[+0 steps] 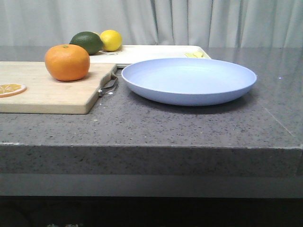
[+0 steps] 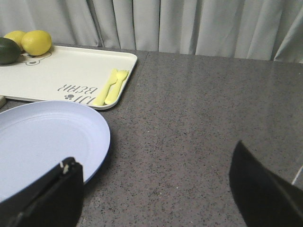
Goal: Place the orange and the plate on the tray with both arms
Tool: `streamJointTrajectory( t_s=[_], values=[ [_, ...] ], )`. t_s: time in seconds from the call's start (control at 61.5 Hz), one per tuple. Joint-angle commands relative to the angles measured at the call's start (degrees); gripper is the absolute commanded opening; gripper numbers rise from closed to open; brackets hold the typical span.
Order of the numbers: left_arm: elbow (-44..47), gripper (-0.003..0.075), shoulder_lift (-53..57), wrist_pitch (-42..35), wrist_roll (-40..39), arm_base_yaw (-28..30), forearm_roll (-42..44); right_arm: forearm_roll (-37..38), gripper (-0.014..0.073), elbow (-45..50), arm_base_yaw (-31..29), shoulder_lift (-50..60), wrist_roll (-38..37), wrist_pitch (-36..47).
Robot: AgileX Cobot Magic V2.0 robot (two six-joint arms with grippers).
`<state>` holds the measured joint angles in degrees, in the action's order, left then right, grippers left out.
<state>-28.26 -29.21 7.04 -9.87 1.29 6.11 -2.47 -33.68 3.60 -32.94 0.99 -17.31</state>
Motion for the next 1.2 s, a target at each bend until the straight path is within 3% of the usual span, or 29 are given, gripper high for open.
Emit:
streamJointTrajectory(
  t_s=[0.0,0.325,0.537,0.651,0.813,1.187],
  values=[
    [-2.11,0.0661,-0.52,-4.79,-0.32,0.07,0.17,-0.08,0.0642,-2.07,-0.06,-0.27,0.07,5.03],
    [-2.11,0.0544,-0.79,-4.58,-0.32,0.07,-0.48,-0.08,0.0642,-2.07,-0.06,-0.27,0.07,5.1],
    [-6.05,0.0547,-6.59,-2.31,-0.32,0.07,-0.48,-0.08,0.0642,-2.07,-0.06,-0.27,0.07,5.1],
    [-10.4,0.06,-12.55,0.21,-0.32,-0.9,-0.48,-0.08,0.0642,-2.07,-0.06,-0.27,0.07,5.1],
    [-19.12,0.0666,-22.27,6.41,-0.32,-6.28,-0.48,-0.08,0.0642,-2.07,-0.06,-0.27,0.07,5.1],
    [-46.05,0.0665,-49.04,28.52,-0.32,-21.51,-0.71,-0.08,0.0642,-2.07,-0.06,-0.27,0.07,5.1]
  ],
)
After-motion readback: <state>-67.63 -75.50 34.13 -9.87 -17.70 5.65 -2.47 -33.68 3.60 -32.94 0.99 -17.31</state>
